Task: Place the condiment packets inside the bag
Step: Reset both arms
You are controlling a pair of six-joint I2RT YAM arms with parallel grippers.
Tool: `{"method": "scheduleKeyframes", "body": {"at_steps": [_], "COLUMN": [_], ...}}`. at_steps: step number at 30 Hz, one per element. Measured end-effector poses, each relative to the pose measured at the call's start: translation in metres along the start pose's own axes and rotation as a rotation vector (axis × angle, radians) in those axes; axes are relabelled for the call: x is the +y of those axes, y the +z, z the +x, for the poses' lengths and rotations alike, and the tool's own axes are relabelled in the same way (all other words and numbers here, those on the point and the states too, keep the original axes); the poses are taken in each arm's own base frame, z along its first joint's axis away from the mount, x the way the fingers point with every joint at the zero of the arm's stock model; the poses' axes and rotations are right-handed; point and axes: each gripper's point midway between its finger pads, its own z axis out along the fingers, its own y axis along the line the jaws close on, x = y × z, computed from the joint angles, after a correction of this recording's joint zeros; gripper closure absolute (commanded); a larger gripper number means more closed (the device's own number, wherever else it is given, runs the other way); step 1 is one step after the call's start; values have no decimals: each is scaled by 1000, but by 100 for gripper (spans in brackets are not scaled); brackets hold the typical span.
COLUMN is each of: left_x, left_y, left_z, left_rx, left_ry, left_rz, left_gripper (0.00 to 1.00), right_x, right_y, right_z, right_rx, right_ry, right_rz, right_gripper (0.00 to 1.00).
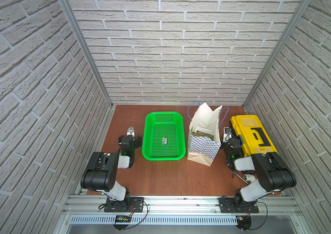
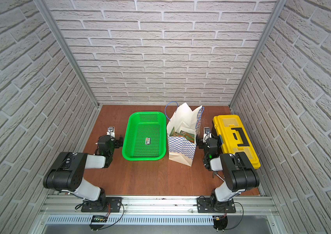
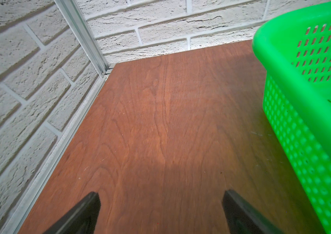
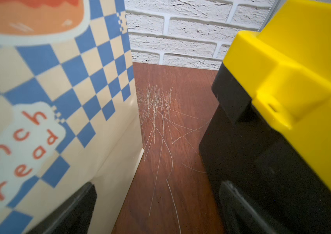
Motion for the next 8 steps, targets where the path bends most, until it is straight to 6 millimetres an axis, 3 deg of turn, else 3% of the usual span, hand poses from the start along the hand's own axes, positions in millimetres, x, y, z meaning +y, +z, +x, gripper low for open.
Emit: {"method": "scheduleKeyframes", "body": {"at_steps": [8], "left_x": [-1], "left_y": [0], "left_z": [0], "left_rx": [-1], "left_ry": [0], "left_rz": [8], "left_gripper": [2], "right_x": [-1], "right_y": [1], "right_z": [3], "right_rx": [13], "right_ry": [-1], "right_rz": [3], "right_gripper": [1]}}
